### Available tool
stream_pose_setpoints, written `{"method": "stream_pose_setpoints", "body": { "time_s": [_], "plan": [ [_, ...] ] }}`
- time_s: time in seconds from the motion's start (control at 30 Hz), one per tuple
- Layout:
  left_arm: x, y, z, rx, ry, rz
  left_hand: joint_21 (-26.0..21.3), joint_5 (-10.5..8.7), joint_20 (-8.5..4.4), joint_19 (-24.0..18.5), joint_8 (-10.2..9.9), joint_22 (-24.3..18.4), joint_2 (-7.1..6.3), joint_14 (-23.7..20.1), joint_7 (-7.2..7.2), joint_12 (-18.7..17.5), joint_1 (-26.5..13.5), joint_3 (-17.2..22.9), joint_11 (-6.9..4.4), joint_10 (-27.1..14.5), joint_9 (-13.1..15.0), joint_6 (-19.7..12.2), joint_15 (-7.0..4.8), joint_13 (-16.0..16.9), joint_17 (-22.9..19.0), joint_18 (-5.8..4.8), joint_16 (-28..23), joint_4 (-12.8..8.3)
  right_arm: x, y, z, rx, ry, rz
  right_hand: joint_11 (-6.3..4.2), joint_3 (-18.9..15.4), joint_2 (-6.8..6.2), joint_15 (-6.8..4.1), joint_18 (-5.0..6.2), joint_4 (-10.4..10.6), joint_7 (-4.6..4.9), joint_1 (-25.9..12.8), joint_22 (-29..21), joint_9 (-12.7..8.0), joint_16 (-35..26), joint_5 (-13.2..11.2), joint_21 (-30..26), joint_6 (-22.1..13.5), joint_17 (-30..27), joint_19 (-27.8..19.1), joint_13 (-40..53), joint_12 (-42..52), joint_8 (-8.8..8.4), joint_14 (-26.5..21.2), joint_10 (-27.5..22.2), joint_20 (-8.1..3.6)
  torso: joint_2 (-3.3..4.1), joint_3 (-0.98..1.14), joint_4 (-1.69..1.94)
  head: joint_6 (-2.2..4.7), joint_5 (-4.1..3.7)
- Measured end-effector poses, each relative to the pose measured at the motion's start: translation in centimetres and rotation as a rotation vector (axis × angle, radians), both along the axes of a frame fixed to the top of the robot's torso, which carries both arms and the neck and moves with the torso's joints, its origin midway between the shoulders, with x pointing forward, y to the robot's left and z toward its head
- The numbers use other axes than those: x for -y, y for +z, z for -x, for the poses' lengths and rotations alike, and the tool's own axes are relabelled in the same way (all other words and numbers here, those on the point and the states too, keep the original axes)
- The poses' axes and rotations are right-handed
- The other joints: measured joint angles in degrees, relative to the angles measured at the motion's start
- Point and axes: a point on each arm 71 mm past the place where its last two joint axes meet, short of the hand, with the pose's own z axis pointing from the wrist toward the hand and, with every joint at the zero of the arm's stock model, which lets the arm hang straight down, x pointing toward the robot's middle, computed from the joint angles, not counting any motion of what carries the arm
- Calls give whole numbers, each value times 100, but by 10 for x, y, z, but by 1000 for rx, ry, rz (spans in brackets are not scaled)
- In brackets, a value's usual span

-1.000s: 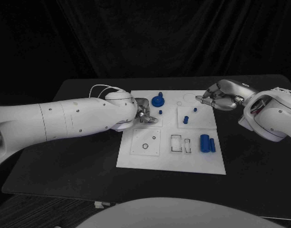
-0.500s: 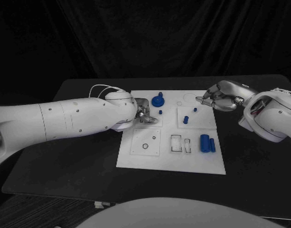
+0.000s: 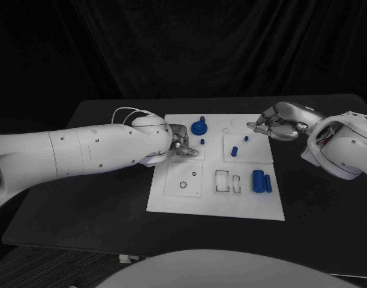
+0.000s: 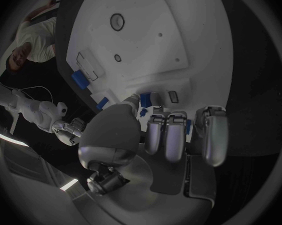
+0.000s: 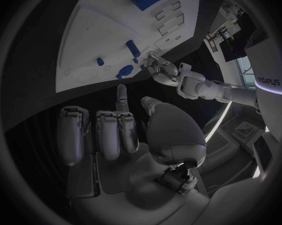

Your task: Assemble the parts on the task board

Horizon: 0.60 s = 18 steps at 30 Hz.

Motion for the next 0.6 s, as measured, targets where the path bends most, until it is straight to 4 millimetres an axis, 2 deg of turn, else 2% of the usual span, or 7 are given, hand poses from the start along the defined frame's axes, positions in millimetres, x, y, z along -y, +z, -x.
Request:
{"method": "stream_pose_setpoints", "body": {
  "time_s": [0.6],
  "plan": [
    [-2, -1, 5, -2, 0, 6, 30, 0, -40, 0, 208, 4, 37, -11, -32, 0, 37, -71, -40, 0, 408, -50, -30, 0, 0, 0, 0, -7, 1, 0, 0, -2, -2, 2, 0, 0, 0, 0, 0, 0, 0, 0, 4, -1, 0, 0, 0, 0, 0, 0, 0, 0, 0, 0, 0, 0, 1, 1, 0, 0, -9]
  ]
}}
